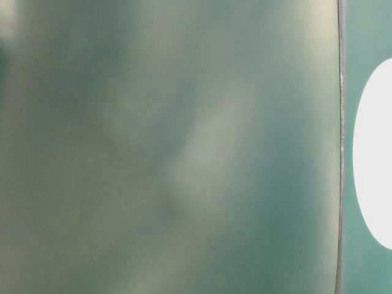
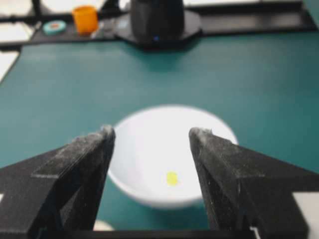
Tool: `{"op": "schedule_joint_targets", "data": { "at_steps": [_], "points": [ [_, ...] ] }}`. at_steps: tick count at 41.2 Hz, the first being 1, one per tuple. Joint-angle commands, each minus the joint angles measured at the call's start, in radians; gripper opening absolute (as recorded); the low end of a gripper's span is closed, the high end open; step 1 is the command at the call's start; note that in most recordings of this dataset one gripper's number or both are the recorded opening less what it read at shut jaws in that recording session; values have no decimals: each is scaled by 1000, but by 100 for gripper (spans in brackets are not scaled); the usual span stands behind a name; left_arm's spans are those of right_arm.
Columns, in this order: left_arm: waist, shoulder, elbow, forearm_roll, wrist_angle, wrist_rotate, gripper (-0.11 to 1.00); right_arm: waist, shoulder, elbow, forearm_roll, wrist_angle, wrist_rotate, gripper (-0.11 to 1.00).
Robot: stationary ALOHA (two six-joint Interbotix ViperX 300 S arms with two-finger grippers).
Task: Scoop the yellow hexagonal prism block from the bowl with a spoon using the right arm.
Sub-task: 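Move the right gripper toward the pink spoon handle on the spoon rest, then close the right gripper on the pink spoon handle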
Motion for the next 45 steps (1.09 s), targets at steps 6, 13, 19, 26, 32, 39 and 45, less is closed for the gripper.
{"op": "schedule_joint_targets", "data": {
  "at_steps": [6, 13, 19, 26, 32, 39, 45],
  "points": [
    [2, 3, -29, 3, -5, 6, 1, 41, 124, 54, 3, -186, 37, 63],
    [2, 3, -29, 5, -5, 9, 1, 95, 284, 106, 18, -391, 77, 63],
    [2, 3, -29, 5, -5, 11, 1, 150, 440, 138, 60, -565, 97, 63],
    [2, 3, -29, 5, -5, 11, 1, 222, 612, 135, 121, -707, 101, 63],
    [2, 3, -29, 5, -5, 9, 1, 276, 739, 120, 160, -790, 109, 63],
    [2, 6, -28, 5, 0, 9, 1, 324, 818, 103, 172, -830, 127, 63],
    [3, 8, -28, 5, 8, 8, 1, 360, 847, 86, 201, -828, 129, 63]
  ]
}}
